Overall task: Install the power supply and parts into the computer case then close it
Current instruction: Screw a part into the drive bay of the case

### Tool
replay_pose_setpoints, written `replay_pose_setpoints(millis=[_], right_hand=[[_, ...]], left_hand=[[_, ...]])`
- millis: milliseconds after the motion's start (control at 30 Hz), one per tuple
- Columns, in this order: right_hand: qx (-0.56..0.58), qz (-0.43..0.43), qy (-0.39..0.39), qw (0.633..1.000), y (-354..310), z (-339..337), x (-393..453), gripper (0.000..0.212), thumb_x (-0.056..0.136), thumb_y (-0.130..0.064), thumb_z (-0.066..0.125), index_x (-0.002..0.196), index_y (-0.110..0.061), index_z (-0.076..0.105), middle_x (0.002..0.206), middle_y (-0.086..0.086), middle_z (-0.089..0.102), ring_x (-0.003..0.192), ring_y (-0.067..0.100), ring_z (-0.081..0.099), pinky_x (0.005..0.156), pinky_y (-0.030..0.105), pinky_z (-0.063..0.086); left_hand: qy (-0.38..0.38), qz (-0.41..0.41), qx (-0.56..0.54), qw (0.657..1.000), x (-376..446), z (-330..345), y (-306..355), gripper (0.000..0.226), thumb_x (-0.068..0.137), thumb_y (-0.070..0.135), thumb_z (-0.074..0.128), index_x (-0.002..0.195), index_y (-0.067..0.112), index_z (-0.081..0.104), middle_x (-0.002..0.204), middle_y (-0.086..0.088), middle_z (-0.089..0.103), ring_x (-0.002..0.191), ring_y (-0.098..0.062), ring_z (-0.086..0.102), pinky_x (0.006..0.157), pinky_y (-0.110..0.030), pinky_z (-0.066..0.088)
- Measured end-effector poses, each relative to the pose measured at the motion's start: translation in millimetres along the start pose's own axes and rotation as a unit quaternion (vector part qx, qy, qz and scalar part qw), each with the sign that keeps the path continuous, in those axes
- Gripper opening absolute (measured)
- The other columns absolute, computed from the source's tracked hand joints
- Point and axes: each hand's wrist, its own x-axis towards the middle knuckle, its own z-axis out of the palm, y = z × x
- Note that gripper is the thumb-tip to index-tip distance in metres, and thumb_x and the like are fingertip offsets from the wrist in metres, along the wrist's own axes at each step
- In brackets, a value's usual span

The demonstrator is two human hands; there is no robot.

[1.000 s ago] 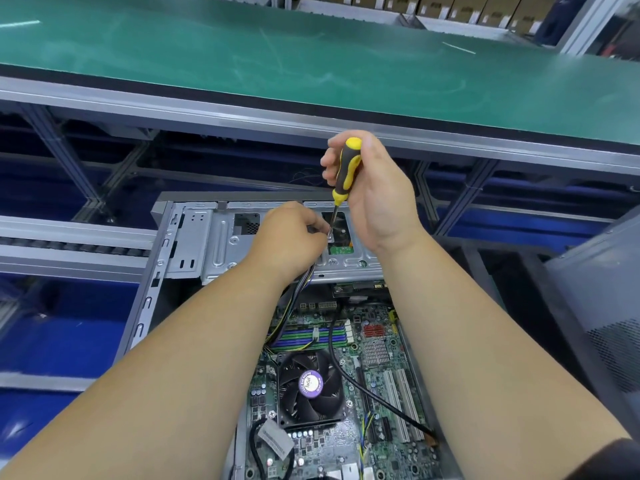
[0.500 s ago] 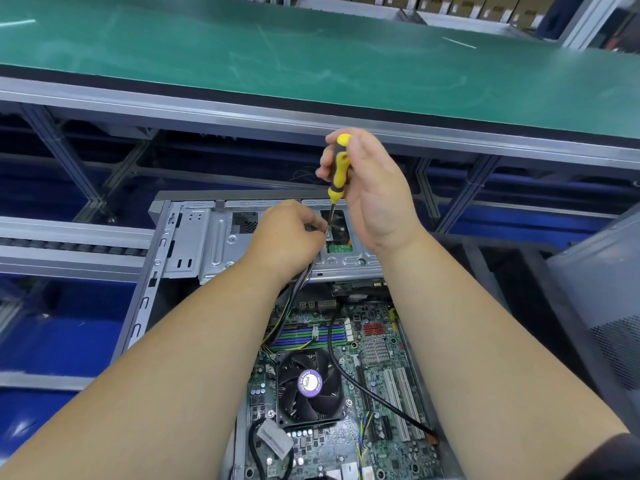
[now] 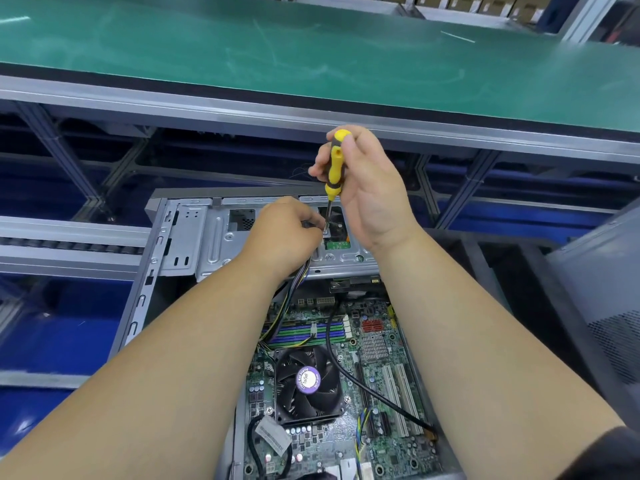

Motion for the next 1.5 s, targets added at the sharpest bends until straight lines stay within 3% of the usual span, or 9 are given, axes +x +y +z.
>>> replay_pose_setpoints(millis=[200,367,500,667,800,933,1067,1267,1500], right_hand=[[-0.022,0.001,0.004,1.0,0.6,0.5,0.7,0.007,0.095,-0.02,0.051,0.099,-0.016,0.046,0.078,0.0,0.057,0.068,0.014,0.049,0.07,0.024,0.044],[0.01,-0.005,0.017,1.0,1.5,0.7,-2.0,0.034,0.103,-0.028,0.03,0.112,-0.009,0.057,0.085,0.004,0.056,0.077,0.015,0.051,0.077,0.026,0.045],[0.022,0.003,0.011,1.0,1.7,0.1,-0.5,0.01,0.095,-0.016,0.05,0.104,-0.013,0.051,0.089,0.005,0.062,0.088,0.023,0.064,0.087,0.033,0.049],[0.011,-0.002,0.01,1.0,2.2,0.1,0.1,0.008,0.096,-0.019,0.051,0.103,-0.016,0.049,0.084,0.003,0.061,0.069,0.015,0.051,0.072,0.024,0.046],[0.033,-0.004,0.026,0.999,2.3,0.5,-2.1,0.037,0.104,-0.029,0.032,0.111,-0.007,0.06,0.086,0.006,0.059,0.076,0.015,0.051,0.076,0.027,0.045],[0.03,0.008,0.014,0.999,1.7,2.3,-2.8,0.016,0.097,-0.019,0.047,0.105,-0.009,0.056,0.089,0.005,0.061,0.081,0.019,0.06,0.082,0.031,0.05],[0.019,0.003,0.022,1.0,1.3,2.2,-2.2,0.017,0.091,-0.011,0.056,0.104,-0.012,0.047,0.086,0.005,0.058,0.073,0.016,0.055,0.077,0.028,0.047],[0.037,0.002,0.035,0.999,2.0,4.4,-3.7,0.039,0.104,-0.028,0.031,0.12,-0.004,0.057,0.087,0.006,0.055,0.079,0.014,0.049,0.078,0.027,0.044],[0.041,0.015,0.024,0.999,3.2,5.1,-3.1,0.021,0.093,-0.011,0.053,0.112,-0.006,0.045,0.09,0.008,0.061,0.079,0.019,0.058,0.083,0.033,0.048]], left_hand=[[0.001,0.0,-0.005,1.0,0.3,-0.1,-0.1,0.024,0.081,0.01,0.057,0.09,0.023,0.075,0.084,0.017,0.053,0.081,-0.008,0.052,0.06,-0.009,0.032],[-0.004,0.0,-0.007,1.0,1.1,-0.4,-0.8,0.025,0.081,0.009,0.057,0.091,0.023,0.076,0.082,0.019,0.053,0.08,-0.008,0.053,0.06,-0.008,0.032],[-0.004,-0.004,-0.018,1.0,0.8,0.0,-1.6,0.023,0.081,0.01,0.057,0.089,0.024,0.074,0.085,0.018,0.053,0.084,-0.01,0.055,0.063,-0.011,0.033],[0.0,-0.003,-0.007,1.0,1.5,1.0,-1.9,0.025,0.081,0.01,0.057,0.09,0.025,0.074,0.091,0.012,0.054,0.083,-0.008,0.053,0.065,-0.017,0.034],[-0.003,-0.003,-0.009,1.0,1.5,0.3,-1.6,0.026,0.081,0.009,0.056,0.089,0.025,0.075,0.083,0.019,0.052,0.078,-0.004,0.052,0.061,-0.009,0.031],[0.0,0.001,-0.005,1.0,1.6,0.0,-1.6,0.026,0.081,0.009,0.057,0.09,0.024,0.075,0.089,0.013,0.054,0.085,-0.009,0.054,0.067,-0.018,0.035],[0.0,0.002,-0.005,1.0,1.5,-0.3,-1.8,0.025,0.081,0.01,0.057,0.089,0.025,0.075,0.087,0.016,0.053,0.082,-0.007,0.053,0.061,-0.009,0.032],[0.0,-0.001,-0.001,1.0,1.7,-0.1,-2.7,0.027,0.082,0.01,0.056,0.092,0.025,0.076,0.091,0.011,0.054,0.084,-0.008,0.053,0.061,-0.01,0.032],[-0.002,0.002,0.002,1.0,1.9,1.0,-4.3,0.025,0.082,0.012,0.057,0.093,0.024,0.075,0.101,0.008,0.056,0.091,-0.011,0.053,0.075,-0.021,0.036]])
